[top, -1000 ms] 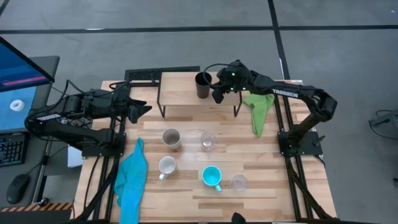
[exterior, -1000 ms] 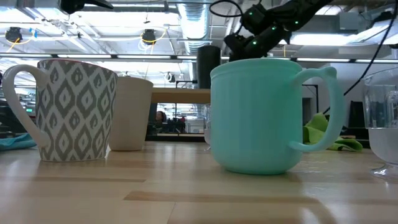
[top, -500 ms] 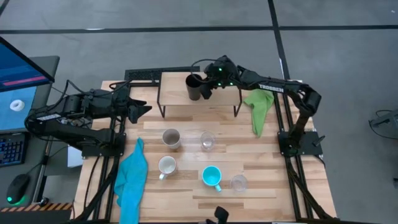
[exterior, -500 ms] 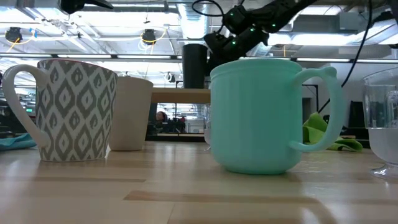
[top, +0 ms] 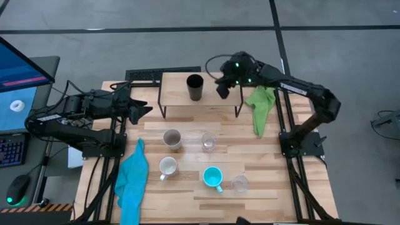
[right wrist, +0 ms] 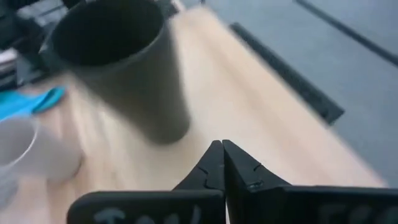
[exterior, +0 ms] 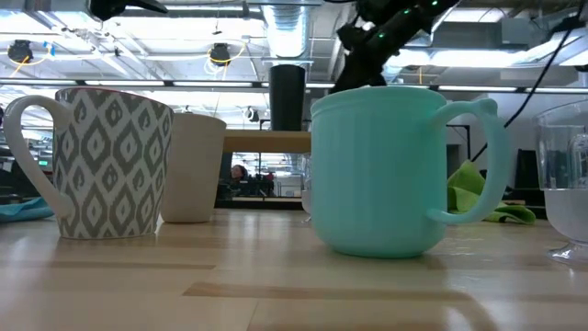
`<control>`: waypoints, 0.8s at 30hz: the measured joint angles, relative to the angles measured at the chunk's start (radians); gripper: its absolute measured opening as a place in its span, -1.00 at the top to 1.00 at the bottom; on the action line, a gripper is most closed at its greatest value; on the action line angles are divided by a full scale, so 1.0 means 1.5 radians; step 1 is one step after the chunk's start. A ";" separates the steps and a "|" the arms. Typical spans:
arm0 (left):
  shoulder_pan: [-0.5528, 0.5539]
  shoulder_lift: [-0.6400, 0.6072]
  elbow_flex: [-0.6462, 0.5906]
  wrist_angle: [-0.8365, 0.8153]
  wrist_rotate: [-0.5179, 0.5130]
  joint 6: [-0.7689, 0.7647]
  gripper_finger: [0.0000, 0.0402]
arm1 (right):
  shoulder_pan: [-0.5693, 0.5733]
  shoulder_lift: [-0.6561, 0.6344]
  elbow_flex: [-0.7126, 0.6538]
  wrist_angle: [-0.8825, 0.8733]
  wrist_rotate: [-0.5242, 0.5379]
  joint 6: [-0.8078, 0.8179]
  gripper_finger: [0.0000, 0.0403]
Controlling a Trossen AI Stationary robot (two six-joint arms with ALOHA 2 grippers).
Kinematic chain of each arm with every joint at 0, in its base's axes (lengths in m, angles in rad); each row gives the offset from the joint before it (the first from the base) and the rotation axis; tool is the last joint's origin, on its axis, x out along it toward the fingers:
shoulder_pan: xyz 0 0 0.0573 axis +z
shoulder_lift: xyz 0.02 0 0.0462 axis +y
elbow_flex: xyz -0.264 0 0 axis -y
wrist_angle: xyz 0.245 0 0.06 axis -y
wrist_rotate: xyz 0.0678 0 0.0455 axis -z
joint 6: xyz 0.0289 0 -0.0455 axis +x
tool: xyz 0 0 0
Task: Stack small to large cups/mugs on shelf
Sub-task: Put the black cup on the shelf
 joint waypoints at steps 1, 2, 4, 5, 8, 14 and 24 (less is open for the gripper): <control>0.000 0.000 0.000 0.000 0.000 0.001 -0.30 | 0.011 -0.010 -0.018 0.005 -0.001 0.000 0.95; 0.000 0.000 0.000 0.000 0.000 0.001 -0.30 | 0.022 -0.018 -0.034 0.008 -0.001 0.000 0.95; 0.000 0.000 0.000 0.000 -0.001 0.000 -0.30 | 0.048 -0.021 -0.064 0.043 -0.001 0.017 0.95; 0.000 0.000 0.000 0.000 -0.002 0.000 -0.30 | 0.059 -0.018 -0.075 0.061 0.000 0.026 0.95; 0.000 0.000 0.000 0.000 -0.003 0.000 -0.30 | 0.085 0.003 -0.084 0.115 0.009 0.035 0.94; 0.000 0.000 0.000 0.000 -0.003 0.000 -0.30 | 0.100 0.060 -0.084 0.217 0.016 0.065 0.94; 0.000 0.000 0.000 0.000 -0.002 -0.004 -0.30 | 0.085 0.136 -0.031 0.258 0.012 0.061 0.94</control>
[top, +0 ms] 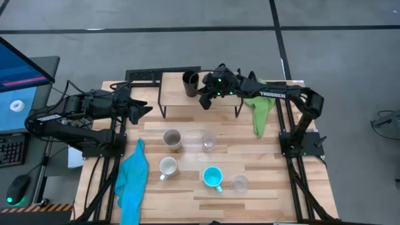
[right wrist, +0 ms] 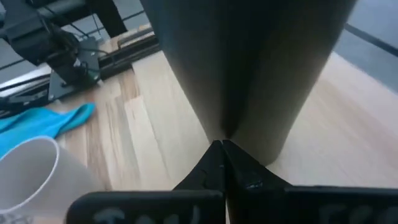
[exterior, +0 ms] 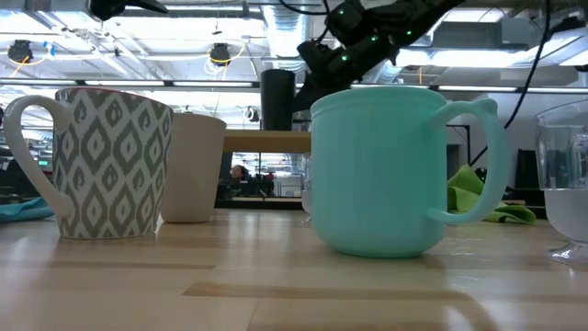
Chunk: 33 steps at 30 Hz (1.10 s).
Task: Stack small to large cups/mugs on shelf
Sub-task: Put the black cup on the shelf
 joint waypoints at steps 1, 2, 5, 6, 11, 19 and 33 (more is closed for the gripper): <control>0.000 0.000 0.000 0.000 0.000 0.000 -0.30 | 0.000 0.010 0.010 0.002 0.000 -0.006 0.94; 0.000 0.000 0.000 0.000 0.000 0.000 -0.30 | 0.000 0.021 0.021 -0.001 0.000 -0.008 0.94; 0.000 0.000 0.000 0.000 0.000 0.000 -0.30 | 0.001 0.048 0.052 -0.003 0.000 -0.009 0.94; 0.000 0.000 0.000 0.000 0.000 0.001 -0.30 | 0.001 0.055 0.063 -0.001 0.000 -0.009 0.94; 0.000 0.000 0.000 0.000 0.001 0.004 -0.30 | -0.004 0.094 0.112 -0.003 0.000 -0.027 0.93; 0.000 0.000 0.000 -0.001 0.003 0.005 -0.30 | -0.012 0.119 0.174 -0.083 -0.022 -0.037 0.93; 0.000 0.000 0.000 -0.001 0.003 0.020 -0.30 | -0.032 0.103 0.173 -0.114 0.020 -0.061 0.94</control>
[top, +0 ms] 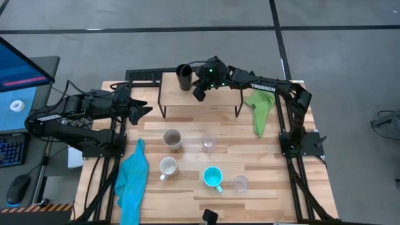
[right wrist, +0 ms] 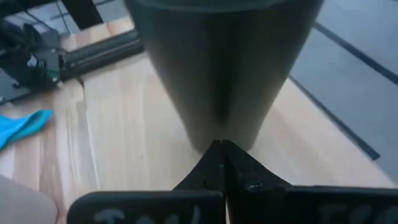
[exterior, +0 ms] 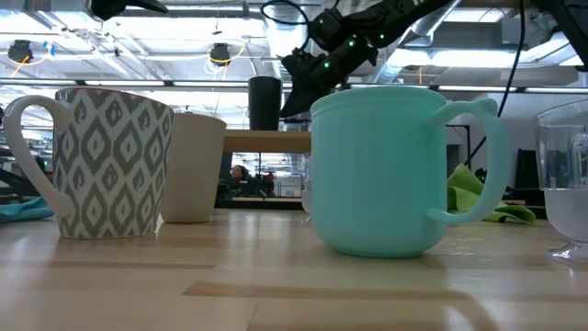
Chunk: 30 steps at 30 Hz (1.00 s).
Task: Stack small to large cups/mugs on shelf
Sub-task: Put the black cup on the shelf
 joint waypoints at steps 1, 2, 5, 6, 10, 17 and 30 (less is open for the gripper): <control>0.000 0.000 0.000 0.000 0.000 0.000 -0.30 | -0.002 0.001 0.000 0.002 0.000 0.000 0.94; 0.000 0.000 0.000 0.000 0.000 0.000 -0.30 | -0.002 0.001 0.000 0.011 -0.001 0.000 0.94; 0.000 0.000 0.000 0.000 0.000 0.000 -0.30 | -0.002 0.000 0.001 0.038 -0.001 0.000 0.94; 0.000 0.000 0.000 0.000 -0.001 0.000 -0.30 | -0.003 0.000 0.000 0.047 -0.001 0.000 0.94; 0.000 0.000 0.000 0.000 -0.001 0.000 -0.30 | -0.002 -0.001 0.000 0.081 -0.001 0.006 0.94; 0.000 0.000 0.000 0.000 -0.002 0.000 -0.30 | -0.001 -0.001 0.000 0.103 -0.002 0.010 0.94; 0.000 0.000 0.000 0.001 -0.004 -0.004 -0.30 | -0.013 -0.034 0.013 -0.174 0.061 -0.056 0.94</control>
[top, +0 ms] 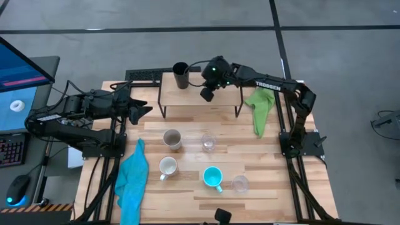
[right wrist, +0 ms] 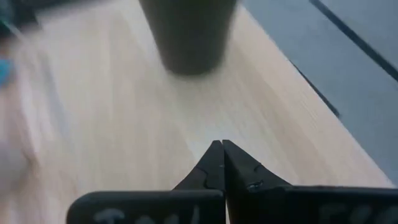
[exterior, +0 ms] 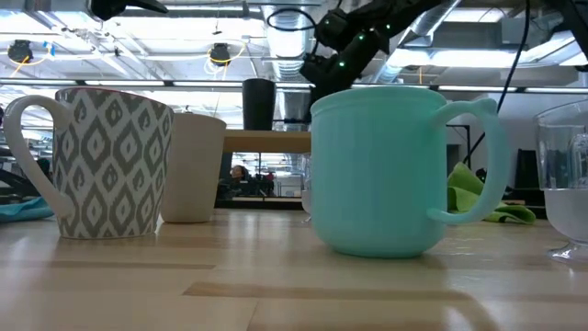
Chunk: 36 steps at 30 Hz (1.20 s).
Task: Stack small to large cups/mugs on shelf
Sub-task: Put the black cup on the shelf
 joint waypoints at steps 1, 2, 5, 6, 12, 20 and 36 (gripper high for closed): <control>0.000 0.000 0.000 0.000 0.000 0.000 -0.30 | 0.000 0.000 0.015 -0.037 0.009 -0.012 0.94; 0.000 0.000 0.000 0.000 0.000 0.000 -0.30 | -0.002 0.000 0.032 -0.068 0.015 -0.024 0.94; 0.000 0.000 0.000 0.000 -0.001 0.000 -0.30 | -0.004 -0.002 0.081 -0.112 0.022 -0.042 0.94; 0.000 0.000 0.000 0.000 -0.001 0.000 -0.30 | -0.006 -0.002 0.093 -0.121 0.022 -0.041 0.94; 0.000 0.000 0.000 0.000 -0.001 0.000 -0.30 | -0.043 -0.001 0.175 -0.192 0.021 -0.060 0.94; 0.000 0.000 0.000 0.003 -0.001 0.007 -0.30 | -0.090 -0.002 0.229 -0.199 0.019 -0.013 0.94; 0.000 0.000 0.000 0.013 0.001 0.000 -0.30 | -0.086 0.039 0.230 -0.221 -0.037 0.033 0.93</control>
